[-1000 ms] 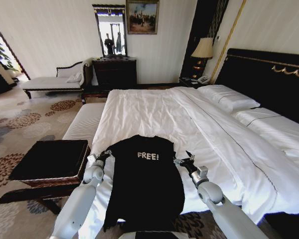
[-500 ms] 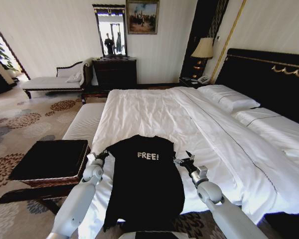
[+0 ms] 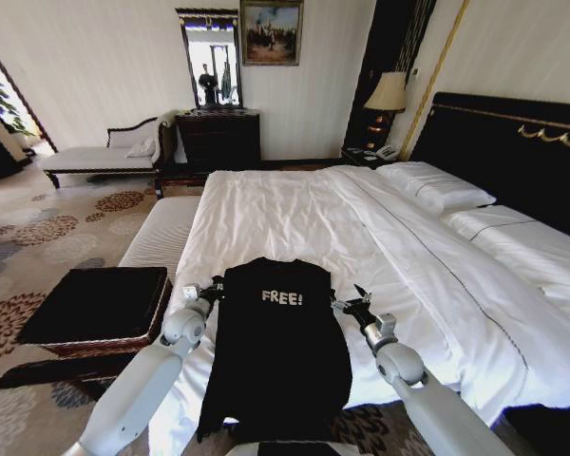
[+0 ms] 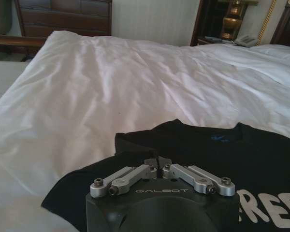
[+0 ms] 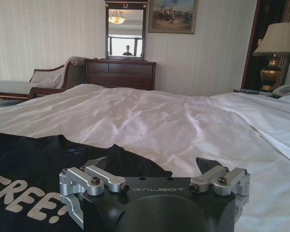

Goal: Fold the clothes on the bed and place them into the basket.

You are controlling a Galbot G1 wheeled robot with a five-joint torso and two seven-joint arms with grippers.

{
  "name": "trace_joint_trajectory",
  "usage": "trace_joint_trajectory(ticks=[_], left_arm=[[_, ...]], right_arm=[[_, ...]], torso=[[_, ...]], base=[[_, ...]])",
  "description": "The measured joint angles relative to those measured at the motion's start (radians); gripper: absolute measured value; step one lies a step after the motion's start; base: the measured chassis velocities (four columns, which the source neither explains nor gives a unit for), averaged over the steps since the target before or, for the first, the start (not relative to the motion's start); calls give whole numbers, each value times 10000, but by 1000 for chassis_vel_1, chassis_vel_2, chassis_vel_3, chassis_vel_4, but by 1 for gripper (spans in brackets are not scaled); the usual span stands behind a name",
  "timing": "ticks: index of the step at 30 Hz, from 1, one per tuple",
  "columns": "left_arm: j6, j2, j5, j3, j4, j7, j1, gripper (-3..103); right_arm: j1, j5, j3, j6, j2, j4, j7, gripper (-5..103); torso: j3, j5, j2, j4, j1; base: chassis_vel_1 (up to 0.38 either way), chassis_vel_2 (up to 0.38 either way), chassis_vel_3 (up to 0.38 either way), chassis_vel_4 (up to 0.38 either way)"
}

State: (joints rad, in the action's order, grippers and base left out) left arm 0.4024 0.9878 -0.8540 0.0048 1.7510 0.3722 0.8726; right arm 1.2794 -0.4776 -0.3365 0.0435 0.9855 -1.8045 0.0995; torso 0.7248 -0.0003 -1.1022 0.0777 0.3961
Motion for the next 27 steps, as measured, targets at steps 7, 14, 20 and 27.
trace_joint_trajectory(ticks=[7, 14, 20, 27], left_arm=[[566, -55, -839, 1554, 116, 559, -1164, 0], [757, 630, -709, 2857, -923, 813, -1946, 0], [681, 1226, -462, 2884, -1555, 923, -2092, 0], [508, 1414, -164, 2399, -1700, 888, -1790, 0]], right_arm=[[17, -23, -105, -48, 10, 8, -33, 100], [-2, -31, -140, -67, 41, 23, -45, 100], [25, -14, -169, -79, 52, 54, -53, 100], [68, 0, -198, -98, 56, 118, -74, 100]], torso=[[-1, 5, 0, 2, 0], [0, 3, 0, 0, 1], [0, 3, 0, 3, 0], [0, 3, 0, 2, -1]], base=[[0, 0, 0, 0], [0, 0, 0, 0], [0, 0, 0, 0], [0, 0, 0, 0]])
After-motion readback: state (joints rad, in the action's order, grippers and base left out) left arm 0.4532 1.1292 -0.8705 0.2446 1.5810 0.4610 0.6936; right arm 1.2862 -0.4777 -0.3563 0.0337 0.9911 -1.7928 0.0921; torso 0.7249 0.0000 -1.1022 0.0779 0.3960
